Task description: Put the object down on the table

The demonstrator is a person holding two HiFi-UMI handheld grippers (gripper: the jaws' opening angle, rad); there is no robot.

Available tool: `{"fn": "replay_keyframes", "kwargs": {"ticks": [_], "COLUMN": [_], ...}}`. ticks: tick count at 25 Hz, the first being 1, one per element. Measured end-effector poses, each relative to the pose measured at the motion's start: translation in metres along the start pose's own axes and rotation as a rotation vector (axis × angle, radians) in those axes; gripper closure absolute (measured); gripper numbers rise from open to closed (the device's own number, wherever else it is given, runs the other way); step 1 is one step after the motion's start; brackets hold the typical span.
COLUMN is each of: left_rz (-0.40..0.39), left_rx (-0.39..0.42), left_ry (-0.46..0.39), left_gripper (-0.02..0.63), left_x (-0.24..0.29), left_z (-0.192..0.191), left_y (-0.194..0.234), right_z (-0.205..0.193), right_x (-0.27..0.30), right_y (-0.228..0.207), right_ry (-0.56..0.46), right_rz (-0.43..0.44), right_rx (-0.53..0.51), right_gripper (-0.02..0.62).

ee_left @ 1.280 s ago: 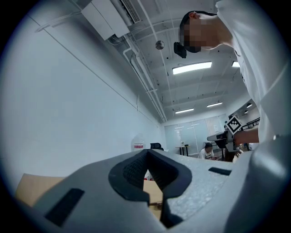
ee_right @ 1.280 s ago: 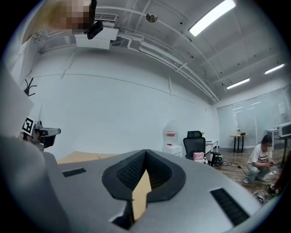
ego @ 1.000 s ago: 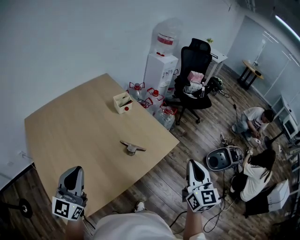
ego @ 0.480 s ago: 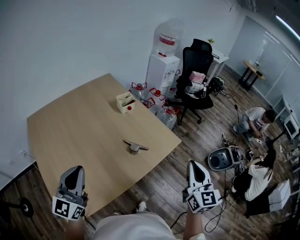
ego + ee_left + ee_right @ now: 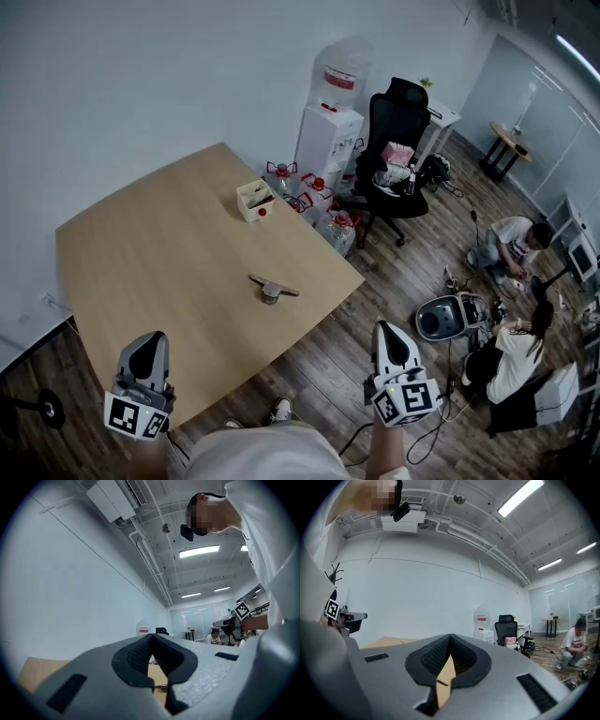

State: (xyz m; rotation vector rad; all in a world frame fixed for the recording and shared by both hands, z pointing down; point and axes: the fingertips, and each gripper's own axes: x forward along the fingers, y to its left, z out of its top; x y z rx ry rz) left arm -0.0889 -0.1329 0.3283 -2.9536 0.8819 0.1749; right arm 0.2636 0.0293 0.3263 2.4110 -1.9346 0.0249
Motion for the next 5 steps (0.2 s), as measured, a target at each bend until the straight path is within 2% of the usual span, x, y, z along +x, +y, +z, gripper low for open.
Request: {"fn": "replay_keyframes", "kwargs": {"ticks": [5], "left_rz": [0.000], "left_rx": [-0.002], "left_ry": [0.002], "left_gripper": [0.601], "left_x": [-0.0050], "left_z": [-0.0017], "left_y": [-0.0035], "right_z": [-0.0027], "right_x": [-0.0048], "right_y": [0.0035], "right_ry": [0.008], "right_rz": [0.006], "right_rx": [0.000], "right_gripper": [0.598]}}
